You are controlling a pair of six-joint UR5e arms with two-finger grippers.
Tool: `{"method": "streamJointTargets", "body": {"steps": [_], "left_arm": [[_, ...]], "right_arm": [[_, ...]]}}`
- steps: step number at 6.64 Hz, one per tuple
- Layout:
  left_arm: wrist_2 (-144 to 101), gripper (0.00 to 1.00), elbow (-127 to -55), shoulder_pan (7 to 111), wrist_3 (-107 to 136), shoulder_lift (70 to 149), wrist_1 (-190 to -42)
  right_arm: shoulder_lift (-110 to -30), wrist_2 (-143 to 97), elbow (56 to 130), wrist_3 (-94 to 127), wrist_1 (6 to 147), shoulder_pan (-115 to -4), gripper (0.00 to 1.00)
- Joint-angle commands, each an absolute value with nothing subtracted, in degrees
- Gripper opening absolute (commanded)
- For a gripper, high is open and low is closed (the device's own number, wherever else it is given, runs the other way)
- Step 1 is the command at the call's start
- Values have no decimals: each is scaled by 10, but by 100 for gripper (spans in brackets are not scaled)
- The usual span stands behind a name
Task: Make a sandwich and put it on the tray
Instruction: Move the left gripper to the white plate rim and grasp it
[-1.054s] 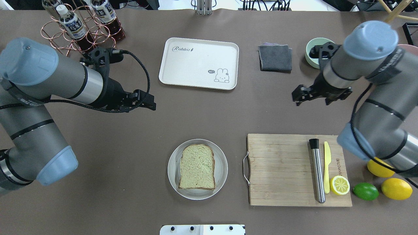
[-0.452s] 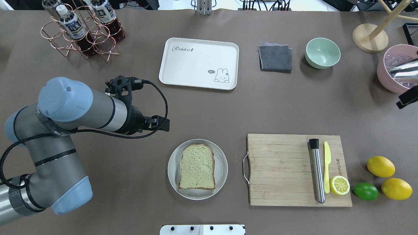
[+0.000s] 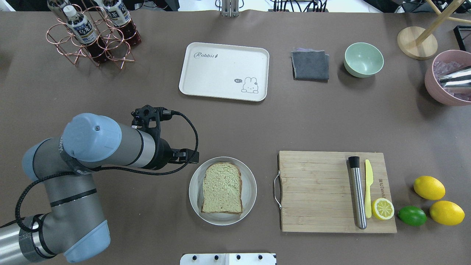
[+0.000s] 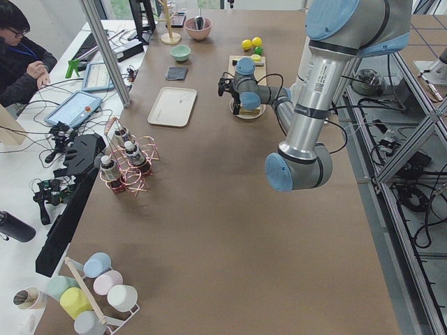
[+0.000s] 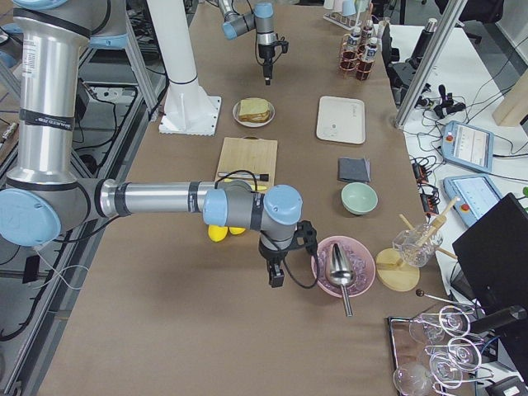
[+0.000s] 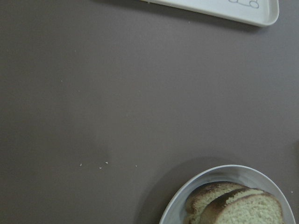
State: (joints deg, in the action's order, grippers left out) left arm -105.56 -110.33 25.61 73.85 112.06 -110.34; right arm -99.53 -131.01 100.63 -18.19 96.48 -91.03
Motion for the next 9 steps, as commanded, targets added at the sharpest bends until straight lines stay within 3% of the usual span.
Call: {"method": "streamJointTargets", "body": {"steps": [1,2,3,6,9], "left_arm": [[-1035,97,-1097,223,744,1119,-1105],[-1009,76,-1081,201,744,1119,-1107],[-1007,62,-1076,191,744,1118,-1117],[-1008,59,-1026,191,744,1113,-1186],[-1009,45,-1026,191,744,1111,-1187]], "right_arm": [[-994,-1303,988,-207,967,-940,100],[-993,-1307,984,-207,966,-940,100],[-992,-1309,984,-207,965,-940,100],[-992,-1309,983,-206,964,-940,100],[-992,-1310,980,-203,963,-940,100]]}}
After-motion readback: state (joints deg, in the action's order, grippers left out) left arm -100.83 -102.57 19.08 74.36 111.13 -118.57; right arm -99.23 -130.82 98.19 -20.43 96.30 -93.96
